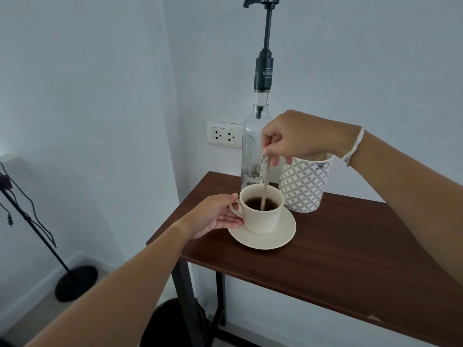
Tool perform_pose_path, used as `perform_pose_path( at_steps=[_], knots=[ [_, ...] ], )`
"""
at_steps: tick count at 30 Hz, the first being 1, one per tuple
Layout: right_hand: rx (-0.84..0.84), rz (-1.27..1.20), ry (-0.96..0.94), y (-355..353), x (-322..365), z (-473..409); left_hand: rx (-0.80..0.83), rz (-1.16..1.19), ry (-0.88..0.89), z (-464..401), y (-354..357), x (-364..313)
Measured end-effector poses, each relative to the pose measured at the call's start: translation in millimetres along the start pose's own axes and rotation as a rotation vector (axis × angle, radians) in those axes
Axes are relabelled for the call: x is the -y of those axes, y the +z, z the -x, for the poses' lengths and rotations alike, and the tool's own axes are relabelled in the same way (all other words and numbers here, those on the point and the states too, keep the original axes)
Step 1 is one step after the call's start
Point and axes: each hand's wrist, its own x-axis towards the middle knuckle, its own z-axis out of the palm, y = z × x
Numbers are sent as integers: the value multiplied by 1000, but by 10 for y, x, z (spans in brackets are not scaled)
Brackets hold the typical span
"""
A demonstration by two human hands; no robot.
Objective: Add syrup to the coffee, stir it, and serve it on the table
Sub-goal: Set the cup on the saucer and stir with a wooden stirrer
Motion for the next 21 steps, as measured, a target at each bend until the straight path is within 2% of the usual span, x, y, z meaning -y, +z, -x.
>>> perform_pose_path(
  at_steps=[3, 6, 8, 11, 14, 17, 19, 21],
  knots=[
    [-124, -44, -57, 76, 30, -48, 4, -4, -4, -4, -7, 3],
    [-226, 220, -22, 89, -10, -88, 7, -2, -2, -8, -10, 5],
    [-162, 296, 36, 46, -55, -75, 6, 1, -1, -8, -9, 8],
    [-22, 111, 48, 8, -44, -16, 9, 1, 4, -10, -12, 15],
    [-88, -39, -14, 70, 6, -20, 9, 1, 2, -13, -17, 17],
    [-260, 192, -29, 119, -14, -67, 4, 0, -2, -13, -13, 13],
    [-230, 301, 13, 102, -47, -51, 0, 1, -2, -9, -7, 11],
    [-126, 275, 49, 60, -61, -14, 1, 8, 0, -1, -7, 14]
  ],
)
